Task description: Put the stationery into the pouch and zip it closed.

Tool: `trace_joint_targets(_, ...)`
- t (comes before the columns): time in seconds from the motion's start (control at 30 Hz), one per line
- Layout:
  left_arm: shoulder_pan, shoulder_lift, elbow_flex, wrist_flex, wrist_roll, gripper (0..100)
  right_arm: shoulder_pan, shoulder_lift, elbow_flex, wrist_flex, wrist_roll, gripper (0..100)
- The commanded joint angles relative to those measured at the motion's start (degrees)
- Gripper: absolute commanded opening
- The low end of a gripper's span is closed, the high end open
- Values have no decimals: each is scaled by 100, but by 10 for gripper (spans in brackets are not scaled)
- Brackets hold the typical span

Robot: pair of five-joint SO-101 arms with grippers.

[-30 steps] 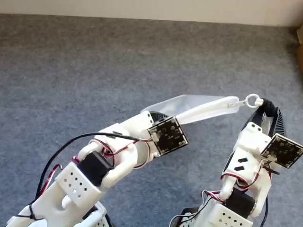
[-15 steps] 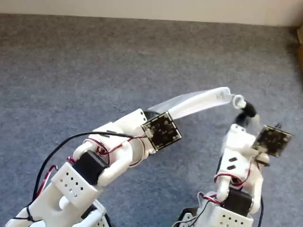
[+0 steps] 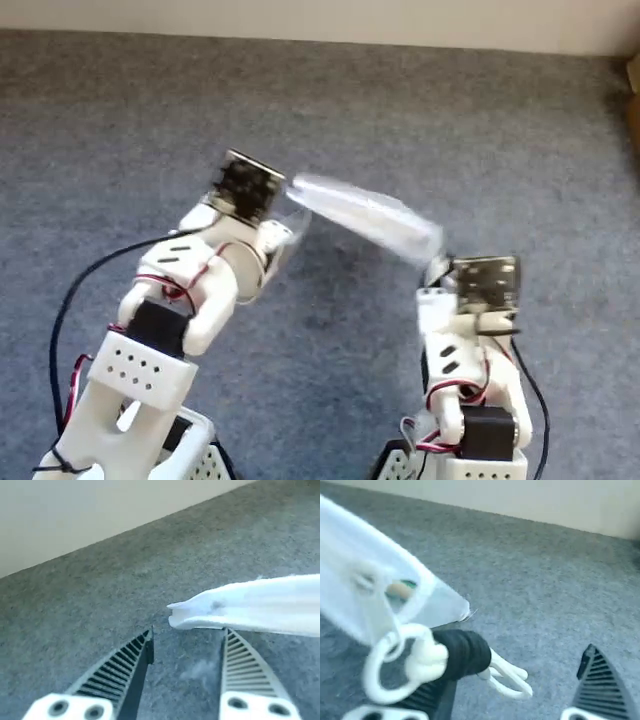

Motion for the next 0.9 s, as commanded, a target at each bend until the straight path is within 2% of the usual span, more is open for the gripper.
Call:
trace_joint_targets(0.0,-312,-145,-84,-193,519,213,-409,-40,-356,207,299,321)
trace_joint_targets(0.2,-1015,-189,-75,-360,1301,213,-708,-40,-444,488,404,321)
trace_joint_targets(0.33,-1349,-198,-101,-352,1723,213,-1279,-40,-980,1244,404,321)
trace_joint_targets(0.6,-1385,-1244,-31,35,1749,213,-3108,-4,-1393,2114,782,321)
trace_joint_targets(0.87,-1358,-3073,822,141,1714,213,-3301,4,-1411,2097,765,321)
